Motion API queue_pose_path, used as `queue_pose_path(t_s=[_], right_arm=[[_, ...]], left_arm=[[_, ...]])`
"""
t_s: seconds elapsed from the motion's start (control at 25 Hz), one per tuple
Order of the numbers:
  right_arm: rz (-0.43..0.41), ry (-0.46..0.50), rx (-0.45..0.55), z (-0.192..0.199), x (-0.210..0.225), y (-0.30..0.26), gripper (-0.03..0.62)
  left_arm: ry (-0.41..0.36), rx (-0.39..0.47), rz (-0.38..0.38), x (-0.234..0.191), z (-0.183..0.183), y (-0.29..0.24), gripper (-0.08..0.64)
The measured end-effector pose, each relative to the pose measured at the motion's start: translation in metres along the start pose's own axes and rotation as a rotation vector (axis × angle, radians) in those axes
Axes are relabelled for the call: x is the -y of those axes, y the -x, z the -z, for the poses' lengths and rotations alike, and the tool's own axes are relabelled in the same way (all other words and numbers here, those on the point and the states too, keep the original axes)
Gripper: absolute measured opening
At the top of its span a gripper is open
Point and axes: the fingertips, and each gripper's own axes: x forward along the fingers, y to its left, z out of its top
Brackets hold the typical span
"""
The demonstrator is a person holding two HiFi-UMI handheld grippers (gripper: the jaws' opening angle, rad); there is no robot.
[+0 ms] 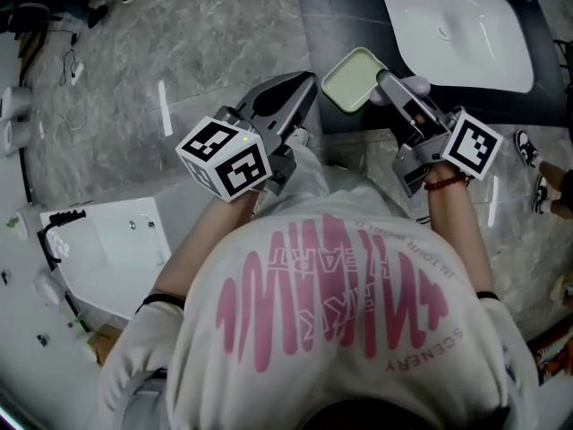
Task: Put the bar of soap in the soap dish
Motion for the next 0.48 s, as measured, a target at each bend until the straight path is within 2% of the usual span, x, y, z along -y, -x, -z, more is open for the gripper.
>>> queue_pose_path(t_s=[0.24, 0.48], right_arm=[[0.122, 0.105, -0.059, 0.012, 0.02, -0.025, 0.215], [0.326, 0.273, -0.177, 0.026, 0.043, -0.021, 0.215]], left_arm=[[0.016, -0.034, 0.062, -0.028, 0.0, -0.021, 0.0], [0.067, -0.029, 0.082, -0.053, -0.01, -0.032, 0.0]])
